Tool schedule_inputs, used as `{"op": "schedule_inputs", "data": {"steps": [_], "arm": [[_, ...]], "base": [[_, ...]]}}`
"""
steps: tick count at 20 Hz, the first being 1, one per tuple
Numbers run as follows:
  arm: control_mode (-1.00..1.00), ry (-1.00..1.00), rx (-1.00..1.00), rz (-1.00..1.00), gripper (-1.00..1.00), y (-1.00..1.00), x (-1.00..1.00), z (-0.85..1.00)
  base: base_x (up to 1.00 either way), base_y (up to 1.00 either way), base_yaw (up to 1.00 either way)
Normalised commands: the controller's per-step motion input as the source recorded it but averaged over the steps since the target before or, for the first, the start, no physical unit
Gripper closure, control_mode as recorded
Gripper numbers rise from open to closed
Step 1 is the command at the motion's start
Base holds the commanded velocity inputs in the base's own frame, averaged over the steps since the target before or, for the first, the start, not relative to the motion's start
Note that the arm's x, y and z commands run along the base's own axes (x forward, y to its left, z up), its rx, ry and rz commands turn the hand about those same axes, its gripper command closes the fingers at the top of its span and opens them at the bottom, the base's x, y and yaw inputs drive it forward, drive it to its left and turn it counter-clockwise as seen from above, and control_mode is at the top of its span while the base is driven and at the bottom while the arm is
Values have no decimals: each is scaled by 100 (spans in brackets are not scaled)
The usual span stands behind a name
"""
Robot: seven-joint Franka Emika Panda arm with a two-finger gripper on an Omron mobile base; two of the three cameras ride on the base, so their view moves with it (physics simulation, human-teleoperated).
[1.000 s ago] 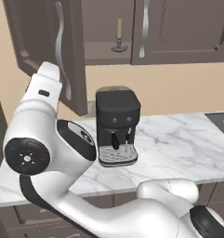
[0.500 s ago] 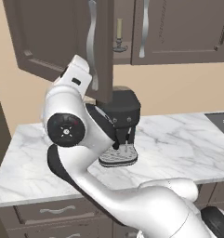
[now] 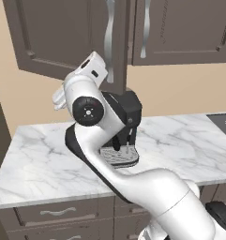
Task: Pick the candle and candle from the dining table and place them in the open cabinet. Close the cabinet after placing the objects.
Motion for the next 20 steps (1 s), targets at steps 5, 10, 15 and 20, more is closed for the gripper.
{"op": "schedule_inputs", "data": {"steps": [5,10,15,20], "arm": [[-100,0,21,0,-100,-22,71,0],[-100,2,19,0,-100,-15,73,0],[-100,8,14,0,-100,-10,75,0],[-100,9,12,0,-100,-9,74,0]], "base": [[0,0,0],[0,0,0],[0,0,0],[0,0,0]]}}
